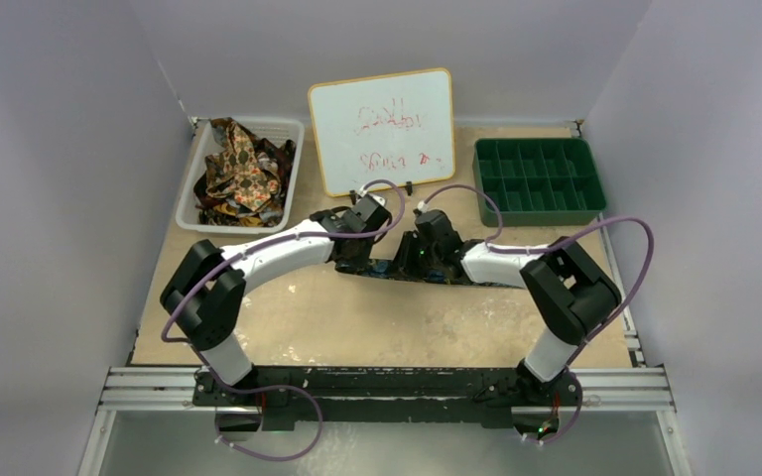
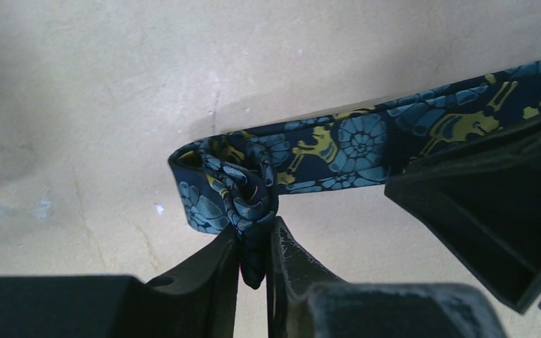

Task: Roll the ties
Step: Roll the tie at the center of the board.

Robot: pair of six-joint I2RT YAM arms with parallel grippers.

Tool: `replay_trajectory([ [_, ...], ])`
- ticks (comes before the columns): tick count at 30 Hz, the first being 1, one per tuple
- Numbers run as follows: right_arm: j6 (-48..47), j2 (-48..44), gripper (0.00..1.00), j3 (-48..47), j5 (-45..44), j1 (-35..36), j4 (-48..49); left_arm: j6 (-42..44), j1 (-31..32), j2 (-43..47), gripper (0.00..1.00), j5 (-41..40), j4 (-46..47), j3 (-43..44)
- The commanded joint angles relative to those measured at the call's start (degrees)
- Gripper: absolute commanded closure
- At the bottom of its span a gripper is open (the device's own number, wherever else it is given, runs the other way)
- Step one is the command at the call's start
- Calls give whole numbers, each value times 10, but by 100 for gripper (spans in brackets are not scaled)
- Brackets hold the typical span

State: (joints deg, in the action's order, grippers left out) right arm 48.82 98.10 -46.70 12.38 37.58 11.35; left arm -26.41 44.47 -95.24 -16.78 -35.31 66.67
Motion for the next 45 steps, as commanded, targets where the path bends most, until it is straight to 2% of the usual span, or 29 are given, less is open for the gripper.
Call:
replay_trajectory([
  [1, -6, -49, 74, 23, -23, -7, -9, -17, 12, -22, 82, 13, 17, 38],
  [4, -10, -76, 72, 33, -28, -15, -22, -17, 16, -43, 70, 35, 21, 54],
  [7, -14, -109, 69, 42, -30, -31, -35, -18, 18, -64, 64, 63, 32, 64],
  [11, -24, -147, 64, 56, -31, -67, -42, -21, 18, -75, 58, 127, 54, 76],
  [18, -68, -177, 43, 44, -27, -100, -62, -45, 14, -60, 55, 200, 84, 81],
  [21, -101, -186, 29, 29, -2, -100, -49, -61, 14, 12, 51, 200, 104, 75],
  [23, -132, -183, 28, 17, 11, -100, -38, -57, 4, 57, 46, 199, 112, 56],
  [25, -181, -180, 28, 9, 26, -98, 19, -56, -19, 106, 44, 192, 91, 37],
  [28, -235, -177, 27, 38, 28, -84, 133, -58, -82, 175, 43, 229, 95, -21],
  [31, -356, -144, 25, 34, 26, -48, 206, -60, -137, 236, 40, 243, 93, -81],
  [36, -527, -37, 22, -73, 51, 18, 118, -48, -192, 289, 38, 266, 64, -139],
  [38, -560, -15, 17, -98, 65, 28, 104, -43, -214, 305, 37, 275, 61, -160],
  [40, -589, 2, 4, -115, 79, 36, 84, -37, -234, 320, 37, 292, 60, -180],
  [45, -639, 46, 1, -164, 115, 53, 3, -30, -266, 333, 37, 313, 62, -202],
])
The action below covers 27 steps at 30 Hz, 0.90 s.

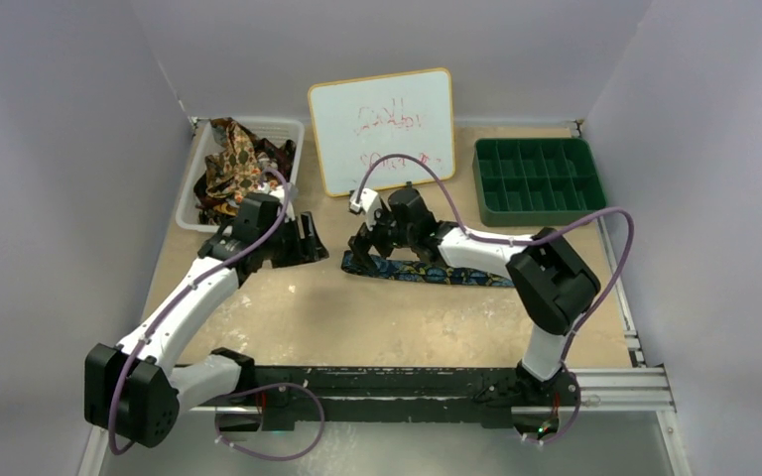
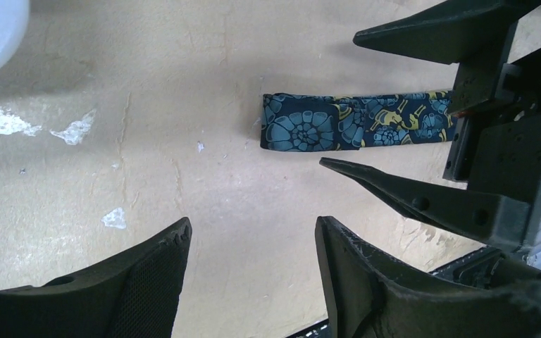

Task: Roll the ties
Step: Roll the tie at the center of the board.

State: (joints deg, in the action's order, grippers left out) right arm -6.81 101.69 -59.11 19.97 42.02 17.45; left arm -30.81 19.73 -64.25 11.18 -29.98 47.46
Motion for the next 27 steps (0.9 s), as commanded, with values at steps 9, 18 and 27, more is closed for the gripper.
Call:
replay_trajectory([
  [9, -120, 58, 2, -68, 38, 21, -98, 21, -32, 22, 37, 51, 18, -31],
  [18, -156, 117, 7, -129, 1, 22, -133, 30, -35, 23, 37, 47, 7, -35],
  [27, -216, 112, 18, -92, 21, 24, -140, 25, -37, 20, 37, 67, 14, -42],
])
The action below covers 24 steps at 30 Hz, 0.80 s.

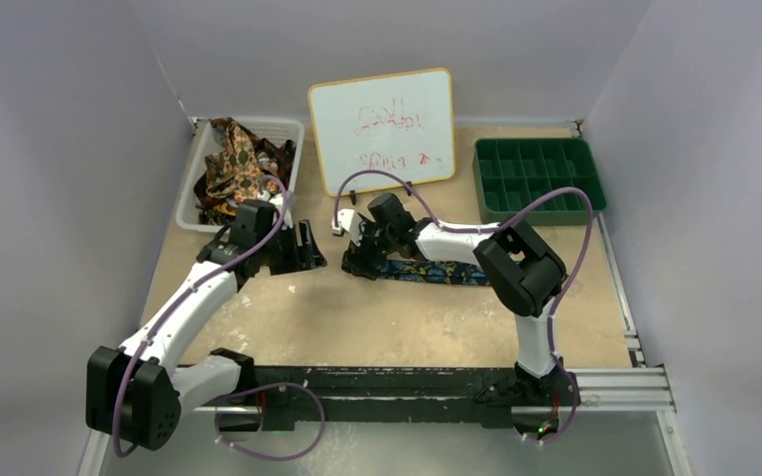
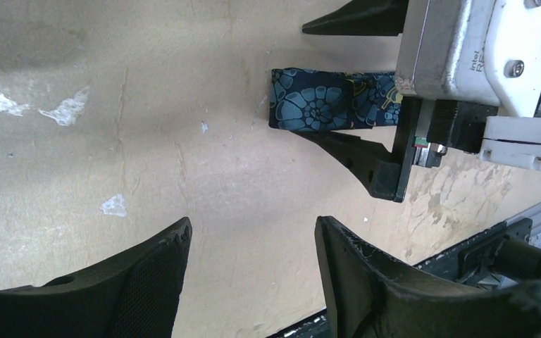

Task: Roll the ties
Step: Roll the tie at the center of the board.

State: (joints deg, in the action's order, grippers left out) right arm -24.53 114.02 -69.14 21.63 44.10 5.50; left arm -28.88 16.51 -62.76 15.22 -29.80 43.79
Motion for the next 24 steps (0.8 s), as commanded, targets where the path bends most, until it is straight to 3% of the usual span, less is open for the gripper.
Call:
replay_trajectory([
  [1, -38, -8, 19, 7, 2, 5, -24, 1, -5, 1, 37, 34, 15, -4],
  [5, -51, 10, 22, -10, -1, 19, -51, -19, -5, -4, 38, 65, 28, -4],
  [9, -59, 12, 36, -9, 9, 32, -80, -40, -5, 6, 38, 67, 41, -18],
  [17, -55, -20, 50, 36, 31, 66, -60, -98, -5, 23, 38, 10, 45, -70],
  [24, -34, -29, 53, 60, 38, 94, -30, -156, -6, 63, 38, -23, 46, -115],
])
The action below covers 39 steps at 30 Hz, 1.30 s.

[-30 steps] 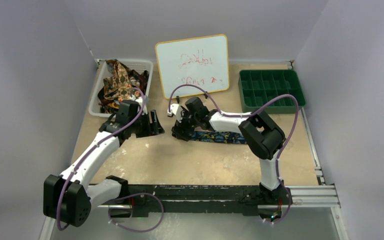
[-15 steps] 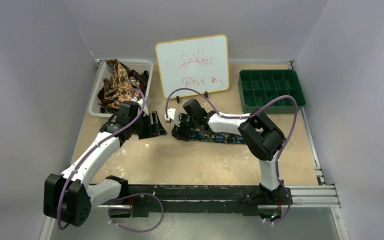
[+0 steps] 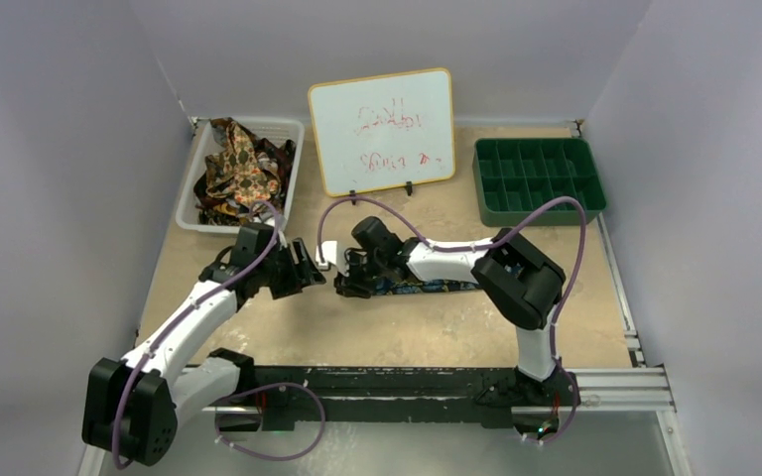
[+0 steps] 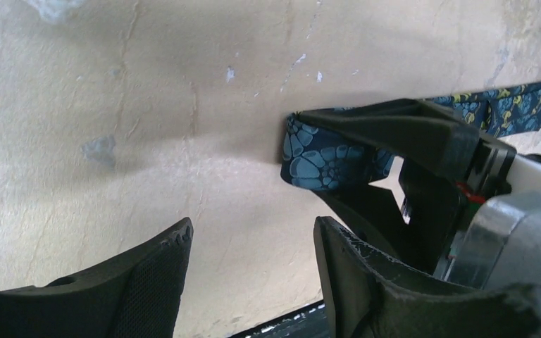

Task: Roll the ties
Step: Roll the tie at the center of the board.

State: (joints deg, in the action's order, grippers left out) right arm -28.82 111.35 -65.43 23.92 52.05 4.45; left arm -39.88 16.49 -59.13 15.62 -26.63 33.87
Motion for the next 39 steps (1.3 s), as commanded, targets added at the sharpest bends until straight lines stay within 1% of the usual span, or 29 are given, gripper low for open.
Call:
replay_trajectory([
  [1, 9, -4, 54, 27, 16, 19, -16, -52, -5, 32, 38, -30, 15, -21],
  [4, 2, -8, 53, 32, 11, 23, -16, -62, -6, 42, 39, -38, 20, -36],
  [6, -11, -12, 45, 31, 5, 23, -21, -66, -6, 42, 38, -36, 27, -44],
  [7, -16, -13, 43, 31, 5, 23, -24, -68, -6, 41, 38, -34, 32, -48],
  [10, -24, -7, 42, 25, 8, 23, -35, -70, -6, 32, 38, -32, 40, -53],
  [12, -28, 1, 45, 19, 10, 23, -43, -67, -6, 27, 38, -29, 45, -52],
  [13, -28, 4, 49, 18, 12, 23, -55, -66, -6, 26, 38, -28, 46, -52],
  [14, -31, 7, 56, 14, 13, 23, -62, -65, -6, 24, 38, -26, 49, -52],
  [15, -32, 9, 59, 10, 10, 24, -65, -64, -6, 24, 38, -26, 49, -52],
  [19, -35, 16, 60, -1, 5, 22, -78, -60, -6, 21, 38, -19, 57, -53],
  [22, -29, 15, 47, -16, 3, 23, -80, -56, -6, 14, 38, -11, 65, -53],
  [23, -26, 11, 44, -19, 3, 23, -76, -55, -6, 12, 39, -9, 67, -53],
  [25, -11, -10, 36, -24, -2, 20, -63, -53, -6, 10, 39, -5, 69, -54],
  [27, 12, -40, 31, -17, -17, 13, -38, -52, -6, 12, 38, -5, 70, -56],
  [28, 29, -60, 28, -8, -22, 7, -16, -51, -6, 14, 38, -4, 72, -58],
  [31, 90, -126, 14, 27, -22, -13, 23, -45, -6, 19, 37, 1, 82, -60],
  [32, 116, -156, 3, 50, -27, -20, 43, -44, -6, 19, 37, 2, 83, -59],
  [34, 184, -239, 1, 120, -45, -42, 110, -38, -6, 18, 36, 5, 88, -57],
  [36, 304, -313, 1, 178, -79, -65, 179, -35, -6, 15, 36, 8, 95, -56],
  [37, 381, -347, 1, 201, -131, -75, 214, -34, -6, 11, 36, 10, 100, -55],
  [38, 448, -374, 1, 216, -189, -84, 219, -33, -6, 8, 36, 10, 104, -56],
  [39, 520, -394, 1, 225, -229, -92, 206, -31, -6, 4, 36, 10, 107, -55],
])
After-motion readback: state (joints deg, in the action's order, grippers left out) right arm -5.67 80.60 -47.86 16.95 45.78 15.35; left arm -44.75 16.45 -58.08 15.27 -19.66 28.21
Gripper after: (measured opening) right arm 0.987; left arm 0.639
